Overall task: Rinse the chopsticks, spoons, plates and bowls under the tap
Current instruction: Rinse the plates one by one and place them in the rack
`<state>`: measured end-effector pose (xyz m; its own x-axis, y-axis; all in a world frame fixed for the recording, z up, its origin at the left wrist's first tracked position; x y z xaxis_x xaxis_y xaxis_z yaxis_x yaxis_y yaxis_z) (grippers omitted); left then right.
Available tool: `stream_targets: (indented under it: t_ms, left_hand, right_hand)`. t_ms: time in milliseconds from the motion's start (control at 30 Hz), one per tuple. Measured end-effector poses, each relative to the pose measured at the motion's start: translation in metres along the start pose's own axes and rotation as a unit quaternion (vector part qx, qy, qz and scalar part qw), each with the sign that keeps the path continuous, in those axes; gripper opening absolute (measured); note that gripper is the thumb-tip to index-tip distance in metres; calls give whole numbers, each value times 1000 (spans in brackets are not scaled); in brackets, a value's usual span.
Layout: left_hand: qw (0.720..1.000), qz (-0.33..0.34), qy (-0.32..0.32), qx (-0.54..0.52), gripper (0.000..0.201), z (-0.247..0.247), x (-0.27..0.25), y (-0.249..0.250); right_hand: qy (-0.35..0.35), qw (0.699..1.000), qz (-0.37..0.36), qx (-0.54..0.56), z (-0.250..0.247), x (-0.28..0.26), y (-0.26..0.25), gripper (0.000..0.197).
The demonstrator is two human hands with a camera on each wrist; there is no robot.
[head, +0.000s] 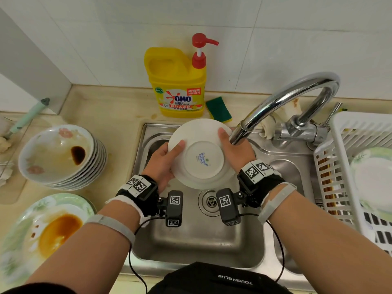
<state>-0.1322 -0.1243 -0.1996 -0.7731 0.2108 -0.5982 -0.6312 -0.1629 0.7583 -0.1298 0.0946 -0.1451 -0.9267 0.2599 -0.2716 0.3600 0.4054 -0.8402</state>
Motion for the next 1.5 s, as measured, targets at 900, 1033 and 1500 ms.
stream_targets:
  t_ms: [900,1033,1500]
  left_hand:
    - [998,-42,-24,-35,48,-7,4,-6]
    - [995,-53,-36,-73,45,-5,4,-11]
    - [996,-46,-22,-78,49,2,10,-14]
  right_hand:
    - [-52,996,44,58,16,0,21,69]
    - [-52,994,59,82,19,-4,32,74]
    - [12,991,28,128,-2,-3,34,57]
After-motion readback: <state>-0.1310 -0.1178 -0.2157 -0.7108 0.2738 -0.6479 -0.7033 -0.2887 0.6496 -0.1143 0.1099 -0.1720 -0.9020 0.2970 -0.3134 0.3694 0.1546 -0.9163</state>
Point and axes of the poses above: each hand's wrist, its own x-axis towards the middle knuckle, its own z-axis out of the palm, y = z × x, the point moved 7 cm from there along x, towards the middle knuckle, and after that the axes turned 5 degrees about -z, right-handed, at the moved point
